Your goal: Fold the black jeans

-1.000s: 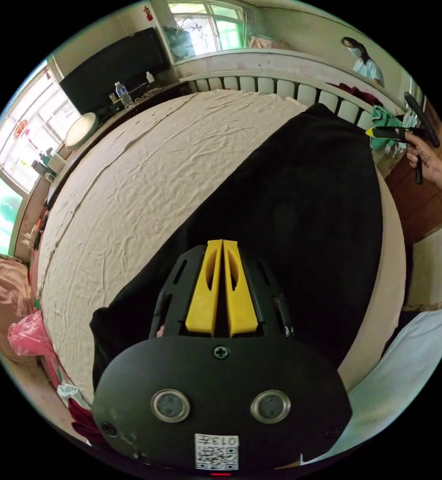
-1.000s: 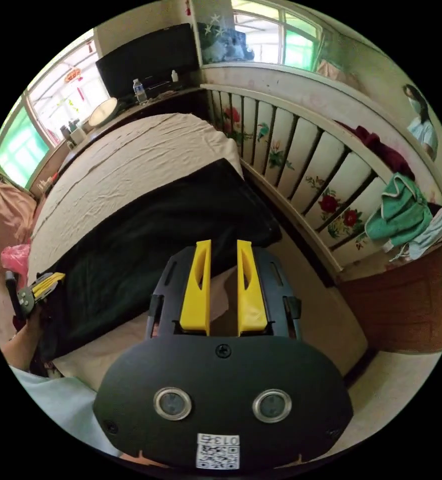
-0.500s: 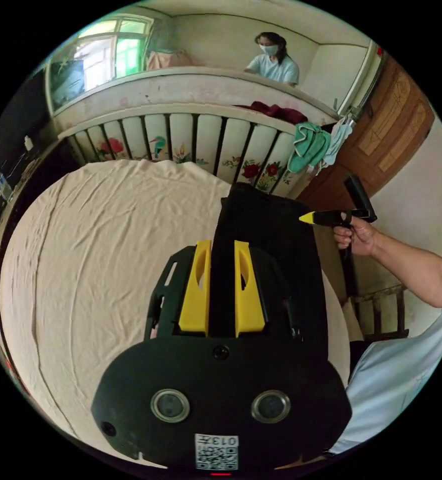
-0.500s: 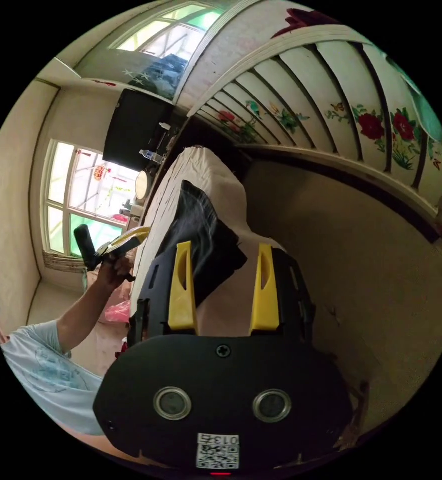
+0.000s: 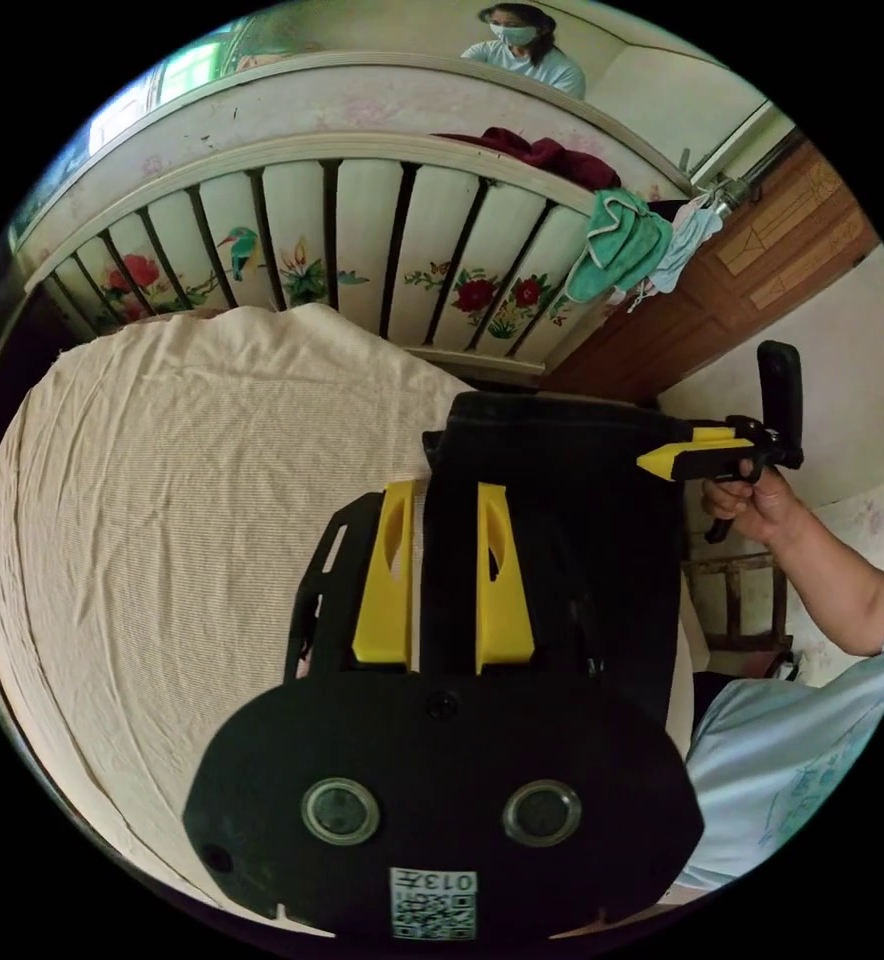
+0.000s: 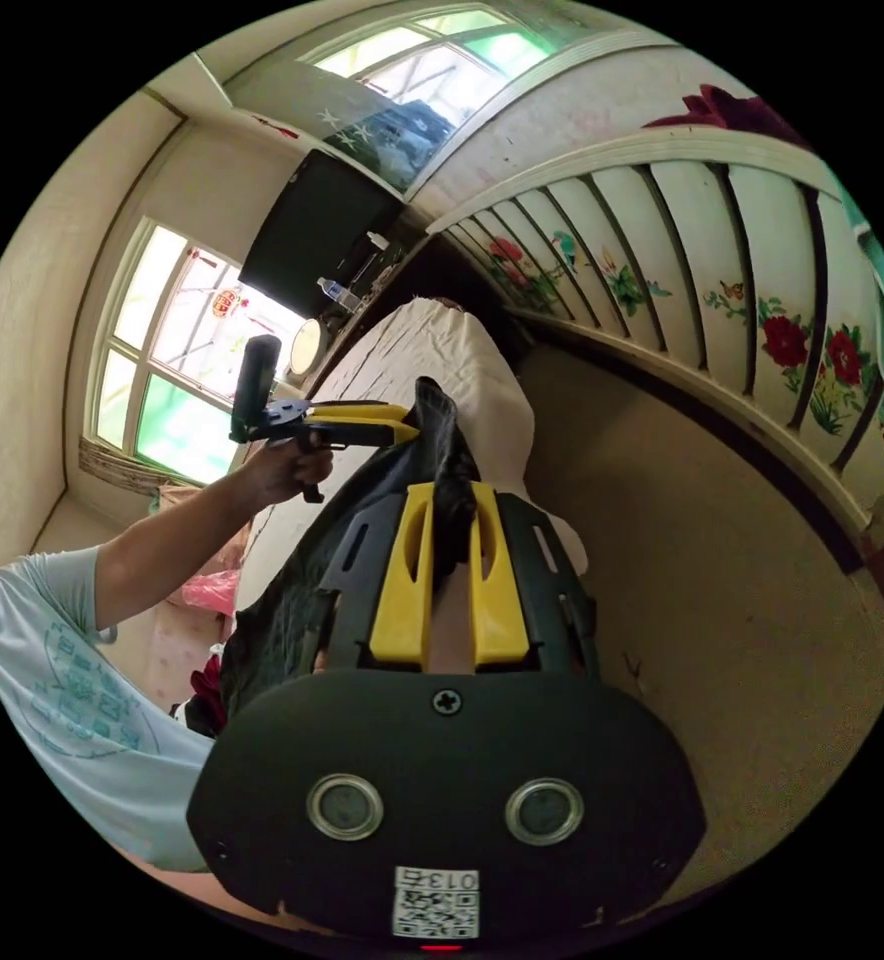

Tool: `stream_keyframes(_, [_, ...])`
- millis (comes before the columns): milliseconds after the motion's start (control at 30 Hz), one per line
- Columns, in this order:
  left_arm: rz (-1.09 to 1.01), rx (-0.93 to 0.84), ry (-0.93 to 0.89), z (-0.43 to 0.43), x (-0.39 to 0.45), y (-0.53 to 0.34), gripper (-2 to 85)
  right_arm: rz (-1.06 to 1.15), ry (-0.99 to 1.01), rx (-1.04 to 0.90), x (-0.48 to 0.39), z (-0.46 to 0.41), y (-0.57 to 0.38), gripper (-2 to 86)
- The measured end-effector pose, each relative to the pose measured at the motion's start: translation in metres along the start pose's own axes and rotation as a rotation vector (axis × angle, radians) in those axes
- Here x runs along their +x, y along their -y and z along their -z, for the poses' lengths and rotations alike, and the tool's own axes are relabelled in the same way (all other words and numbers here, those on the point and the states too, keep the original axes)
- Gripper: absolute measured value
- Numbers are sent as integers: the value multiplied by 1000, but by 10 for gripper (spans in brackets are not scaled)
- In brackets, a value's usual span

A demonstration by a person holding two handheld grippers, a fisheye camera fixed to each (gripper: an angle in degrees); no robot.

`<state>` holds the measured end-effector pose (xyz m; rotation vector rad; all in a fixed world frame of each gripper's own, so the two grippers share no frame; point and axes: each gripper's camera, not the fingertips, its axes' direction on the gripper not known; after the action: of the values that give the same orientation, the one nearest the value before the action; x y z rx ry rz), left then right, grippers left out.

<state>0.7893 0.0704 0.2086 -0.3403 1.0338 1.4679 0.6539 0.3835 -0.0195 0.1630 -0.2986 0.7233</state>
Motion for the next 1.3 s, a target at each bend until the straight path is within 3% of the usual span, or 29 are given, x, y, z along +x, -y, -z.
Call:
stream_keyframes(133, [-52, 17, 41, 10, 4, -3, 18, 16, 20, 22, -17, 7, -4, 24])
stream_keyframes(267, [-83, 231, -30, 69, -2, -36, 8, 121, 72, 68, -55, 25, -11, 20])
stream_keyframes(467, [-231, 513, -92, 203, 10, -149, 5, 530, 171, 59, -203, 54, -36, 21])
stream_keyframes(633, [-209, 561, -16, 273, 32, -282, 4, 977, 263, -189, -380, 0, -106, 23])
stream_keyframes(833, [81, 454, 140, 271, 58, -447, 2, 1299, 230, -415, -490, -125, -238, 29])
stream_keyframes(967, [375, 287, 232, 219, 54, -540, 2, 1359, 229, -538, -521, -205, -301, 41])
stream_keyframes(1100, [638, 101, 364, 184, 52, -606, 9, 1499, 87, -684, -544, -279, -380, 82])
stream_keyframes(1200, [792, 127, 419, 202, 65, -650, 32, 1479, 126, -765, -565, -285, -390, 119])
stream_keyframes(1300, [908, 278, 362, 228, 89, -678, 62, 1371, 181, -624, -575, -255, -354, 114])
